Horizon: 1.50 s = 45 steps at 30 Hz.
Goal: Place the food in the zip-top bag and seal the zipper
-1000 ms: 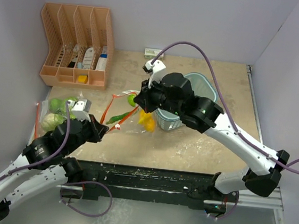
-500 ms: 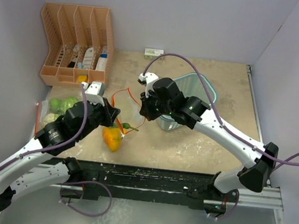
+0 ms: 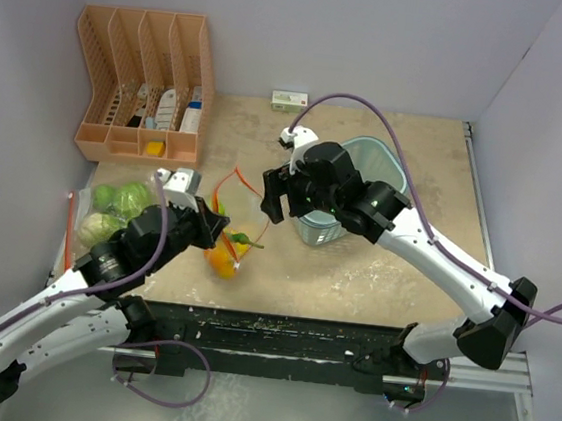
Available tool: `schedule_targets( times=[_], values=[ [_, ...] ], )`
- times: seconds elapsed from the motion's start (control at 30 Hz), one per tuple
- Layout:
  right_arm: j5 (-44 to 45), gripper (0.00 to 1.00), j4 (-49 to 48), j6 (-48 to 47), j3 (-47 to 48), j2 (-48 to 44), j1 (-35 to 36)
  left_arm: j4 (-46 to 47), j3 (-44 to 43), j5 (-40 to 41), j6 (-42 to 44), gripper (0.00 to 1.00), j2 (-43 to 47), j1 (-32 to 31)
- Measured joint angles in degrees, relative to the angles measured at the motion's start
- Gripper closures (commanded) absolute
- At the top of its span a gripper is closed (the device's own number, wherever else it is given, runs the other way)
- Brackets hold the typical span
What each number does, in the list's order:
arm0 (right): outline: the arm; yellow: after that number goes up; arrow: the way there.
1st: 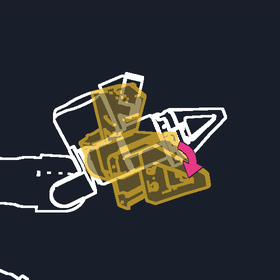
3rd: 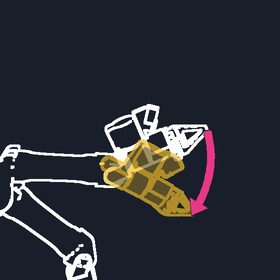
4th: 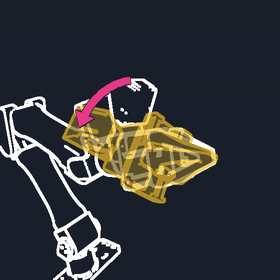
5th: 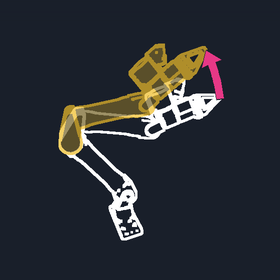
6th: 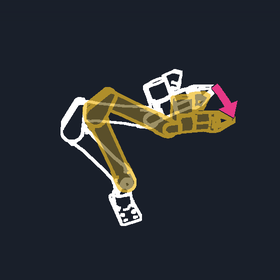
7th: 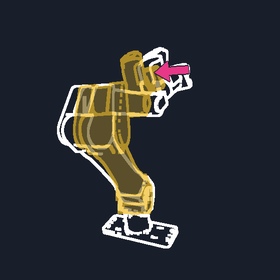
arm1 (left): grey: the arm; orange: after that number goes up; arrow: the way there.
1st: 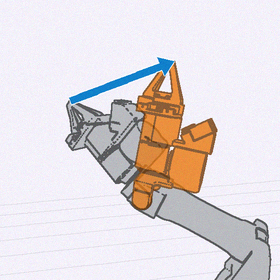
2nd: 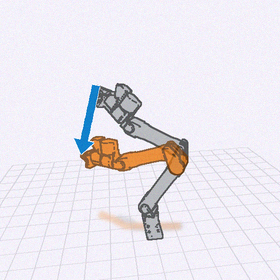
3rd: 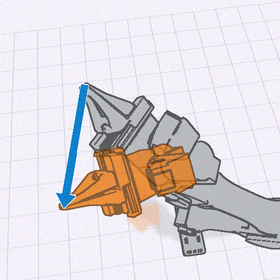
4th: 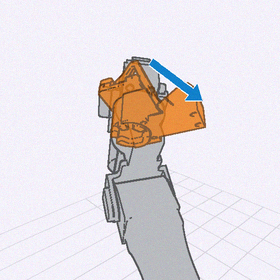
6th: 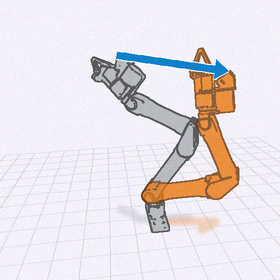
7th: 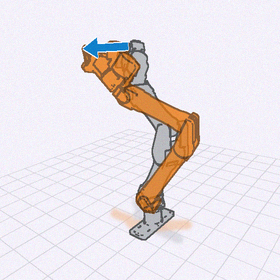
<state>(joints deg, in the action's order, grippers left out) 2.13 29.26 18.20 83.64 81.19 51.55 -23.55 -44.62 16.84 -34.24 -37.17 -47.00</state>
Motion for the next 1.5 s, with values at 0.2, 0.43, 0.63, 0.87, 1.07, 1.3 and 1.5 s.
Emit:
schedule_targets(
  times=[0.2,0.43,0.63,0.87,1.07,1.3,1.5],
  values=[
    [5.73,0.01,1.40,1.18,-0.09,-1.97,-3.37,3.10,13.57,-3.54,-3.85,1.00,0.00,0.00],
    [9.33,0.00,3.63,1.05,2.67,0.63,-17.66,3.69,14.73,-5.60,-5.20,1.00,0.98,0.00],
    [8.98,0.00,3.93,0.55,2.75,14.67,-24.94,2.93,12.90,-6.14,-5.18,1.00,3.52,0.00],
    [10.60,0.01,5.03,2.64,1.44,25.14,-25.90,2.12,12.90,-6.16,-5.16,1.00,6.16,0.00],
    [11.93,0.00,4.63,3.87,-3.85,21.38,-26.10,1.40,12.90,-6.16,-4.94,1.00,6.27,0.00],
    [13.49,0.01,4.50,4.15,-5.68,21.92,-26.45,1.09,12.90,-6.12,-4.96,1.00,7.04,0.00],
    [13.94,0.00,4.07,4.15,-6.88,22.73,-26.88,-0.17,12.90,-5.81,-4.96,1.00,8.33,0.00]
  ],
)
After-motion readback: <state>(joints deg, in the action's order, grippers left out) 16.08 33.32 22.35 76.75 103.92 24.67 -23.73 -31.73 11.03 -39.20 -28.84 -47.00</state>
